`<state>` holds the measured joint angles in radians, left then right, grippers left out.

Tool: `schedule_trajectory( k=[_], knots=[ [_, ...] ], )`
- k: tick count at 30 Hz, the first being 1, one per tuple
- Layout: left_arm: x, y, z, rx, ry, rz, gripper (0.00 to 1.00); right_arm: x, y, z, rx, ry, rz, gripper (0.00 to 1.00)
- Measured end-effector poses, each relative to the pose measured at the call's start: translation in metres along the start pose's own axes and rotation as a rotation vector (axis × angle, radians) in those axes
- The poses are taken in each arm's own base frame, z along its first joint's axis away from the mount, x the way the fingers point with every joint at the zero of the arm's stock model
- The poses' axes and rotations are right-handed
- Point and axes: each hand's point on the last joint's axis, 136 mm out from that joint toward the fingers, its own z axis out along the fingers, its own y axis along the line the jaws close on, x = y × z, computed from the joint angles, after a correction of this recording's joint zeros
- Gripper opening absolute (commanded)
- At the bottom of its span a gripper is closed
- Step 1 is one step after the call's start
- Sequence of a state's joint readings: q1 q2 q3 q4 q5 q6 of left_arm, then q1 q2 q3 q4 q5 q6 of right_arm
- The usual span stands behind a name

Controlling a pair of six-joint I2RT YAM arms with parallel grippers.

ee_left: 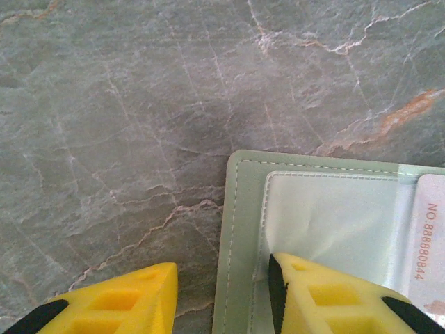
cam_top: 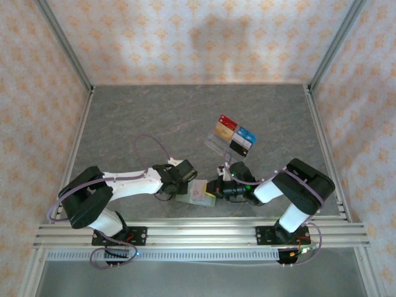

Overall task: Put the credit cards into the card holder
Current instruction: Insert the credit card into the card slot.

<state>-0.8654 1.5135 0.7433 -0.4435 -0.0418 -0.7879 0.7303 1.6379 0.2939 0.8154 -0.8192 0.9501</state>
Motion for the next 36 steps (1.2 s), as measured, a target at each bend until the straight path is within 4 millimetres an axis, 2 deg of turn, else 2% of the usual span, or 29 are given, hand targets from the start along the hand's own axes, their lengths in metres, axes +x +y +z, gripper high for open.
schedule_trajectory(
  k=[20, 29, 36],
  knots=[
    [0.0, 0.0, 0.001, 0.005, -0.005, -0.002, 0.4, 0.005, 0.0, 0.005, -0.026, 0.038, 0.0, 0.0],
    [0.002, -0.004, -0.001, 0.024, -0.002, 0.003, 0.4, 0.017, -0.006, -0.006, 0.052, 0.078, 0.014, 0.0],
    [0.003, -0.004, 0.0, 0.027, -0.001, 0.003, 0.4, 0.019, -0.006, -0.004, 0.101, 0.124, 0.015, 0.0]
  ],
)
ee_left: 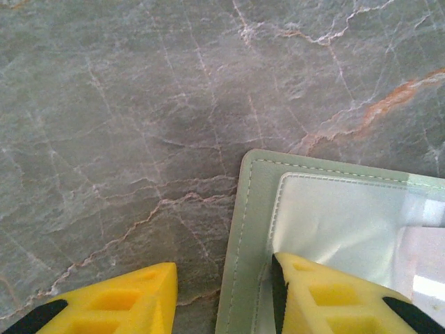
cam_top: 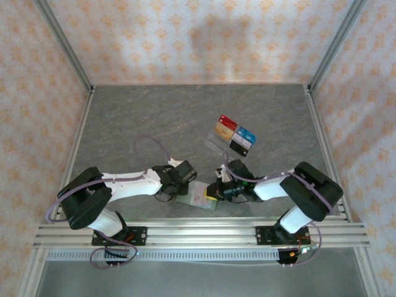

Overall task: Put the credit cards into the card holder
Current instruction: Insert the credit card into the card slot.

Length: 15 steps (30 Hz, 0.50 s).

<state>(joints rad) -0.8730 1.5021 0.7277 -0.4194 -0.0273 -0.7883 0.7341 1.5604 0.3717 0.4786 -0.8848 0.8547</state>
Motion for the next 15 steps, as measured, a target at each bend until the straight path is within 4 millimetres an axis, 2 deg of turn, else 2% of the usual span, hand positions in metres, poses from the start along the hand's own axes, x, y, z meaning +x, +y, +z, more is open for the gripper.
schedule_trajectory(
  k=[15],
  knots=[
    [-0.0001, -0.0002, 0.0001, 0.002, -0.002, -0.001, 0.4, -0.003, -0.0003, -0.0014, 0.017, 0.027, -0.004, 0.0]
  ],
)
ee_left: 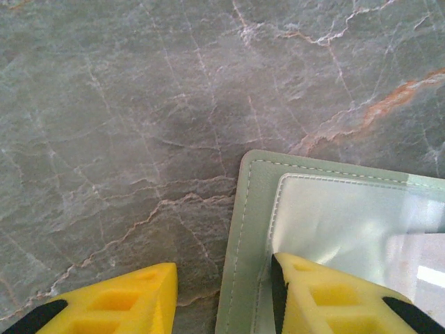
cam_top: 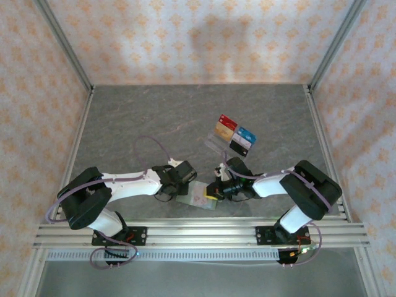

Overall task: Put the credit cards into the card holder
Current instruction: Insert the credit card into the card slot.

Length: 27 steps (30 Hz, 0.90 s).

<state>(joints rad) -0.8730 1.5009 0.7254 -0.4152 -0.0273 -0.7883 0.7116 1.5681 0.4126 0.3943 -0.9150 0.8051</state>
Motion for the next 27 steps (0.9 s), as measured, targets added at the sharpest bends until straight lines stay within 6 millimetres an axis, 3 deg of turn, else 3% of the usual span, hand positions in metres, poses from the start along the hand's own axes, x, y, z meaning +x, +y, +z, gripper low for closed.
schedule_trajectory(
  k=[27],
  knots=[
    [0.0, 0.0, 0.0, 0.0, -0.001, 0.001, 0.4, -0.013, 0.004, 0.002, -0.077, -0.069, 0.041, 0.0]
  ],
)
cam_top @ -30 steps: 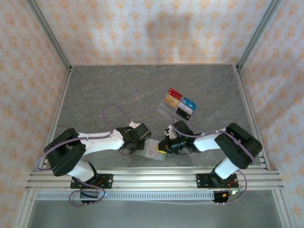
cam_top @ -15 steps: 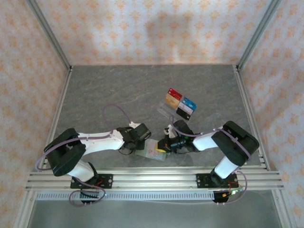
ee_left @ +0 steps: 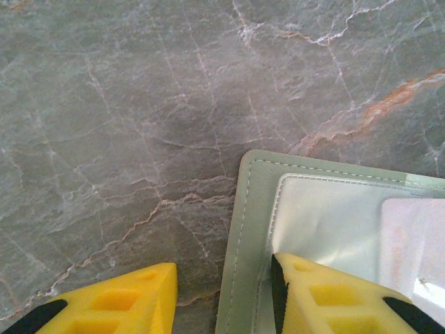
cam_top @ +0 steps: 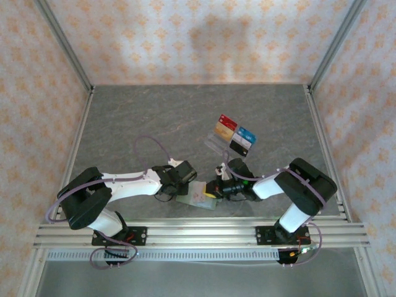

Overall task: Put the credit cards into the card holder
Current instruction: Insert the credit card into the card slot.

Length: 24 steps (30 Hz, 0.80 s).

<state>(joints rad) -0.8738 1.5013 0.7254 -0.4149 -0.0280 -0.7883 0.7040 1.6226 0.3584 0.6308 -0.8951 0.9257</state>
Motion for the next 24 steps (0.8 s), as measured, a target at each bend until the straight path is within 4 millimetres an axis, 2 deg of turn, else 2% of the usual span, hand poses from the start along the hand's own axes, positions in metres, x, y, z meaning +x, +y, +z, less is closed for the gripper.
schedule_trajectory(
  k=[24],
  knots=[
    [0.003, 0.0001, -0.0016, -0.002, -0.011, 0.002, 0.4, -0.0037, 0.0012, 0.0019, 0.011, -0.003, -0.003, 0.0]
  ],
)
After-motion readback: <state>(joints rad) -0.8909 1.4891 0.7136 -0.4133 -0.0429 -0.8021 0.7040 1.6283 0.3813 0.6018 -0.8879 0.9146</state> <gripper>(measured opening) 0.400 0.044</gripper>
